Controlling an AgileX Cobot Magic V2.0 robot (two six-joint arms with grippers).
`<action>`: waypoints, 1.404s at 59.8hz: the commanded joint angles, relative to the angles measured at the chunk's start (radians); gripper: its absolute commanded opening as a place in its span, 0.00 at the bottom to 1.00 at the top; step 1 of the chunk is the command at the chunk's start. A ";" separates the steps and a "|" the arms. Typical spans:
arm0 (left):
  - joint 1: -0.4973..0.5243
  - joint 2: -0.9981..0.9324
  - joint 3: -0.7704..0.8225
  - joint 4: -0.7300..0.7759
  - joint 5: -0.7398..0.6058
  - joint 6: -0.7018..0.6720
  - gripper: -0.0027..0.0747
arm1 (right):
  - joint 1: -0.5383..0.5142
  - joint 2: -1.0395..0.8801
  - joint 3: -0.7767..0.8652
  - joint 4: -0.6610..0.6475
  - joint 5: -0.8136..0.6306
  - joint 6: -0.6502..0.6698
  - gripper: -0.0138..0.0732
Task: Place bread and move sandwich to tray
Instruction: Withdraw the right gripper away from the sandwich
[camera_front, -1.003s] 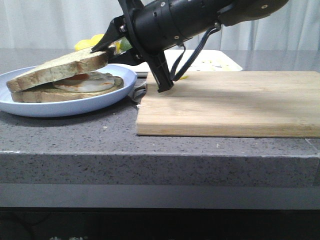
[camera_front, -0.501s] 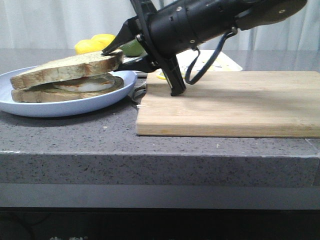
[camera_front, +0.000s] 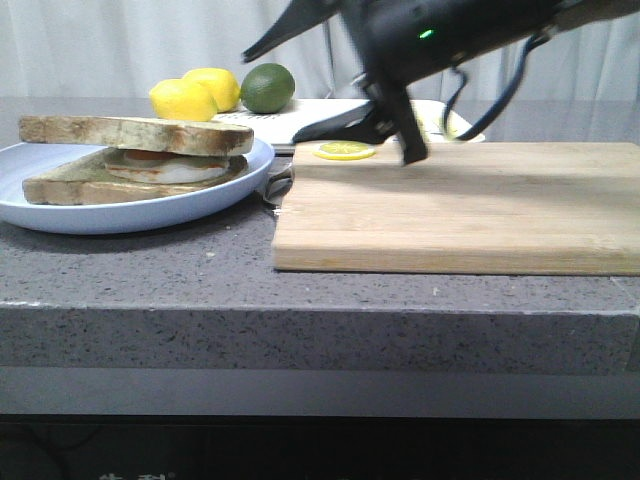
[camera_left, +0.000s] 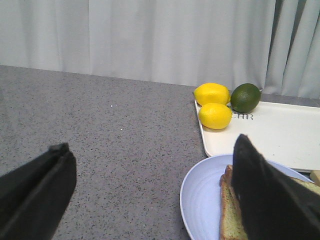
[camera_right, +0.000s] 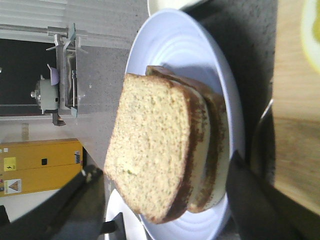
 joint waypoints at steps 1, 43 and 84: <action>-0.001 0.007 -0.029 -0.009 -0.079 -0.002 0.83 | -0.049 -0.117 -0.024 -0.040 0.084 -0.014 0.67; -0.001 0.007 -0.029 -0.009 -0.081 -0.002 0.83 | -0.400 -0.618 -0.024 -0.693 0.211 -0.018 0.09; -0.001 0.007 -0.029 -0.009 -0.081 -0.002 0.83 | -0.355 -1.248 0.486 -0.879 -0.308 0.072 0.09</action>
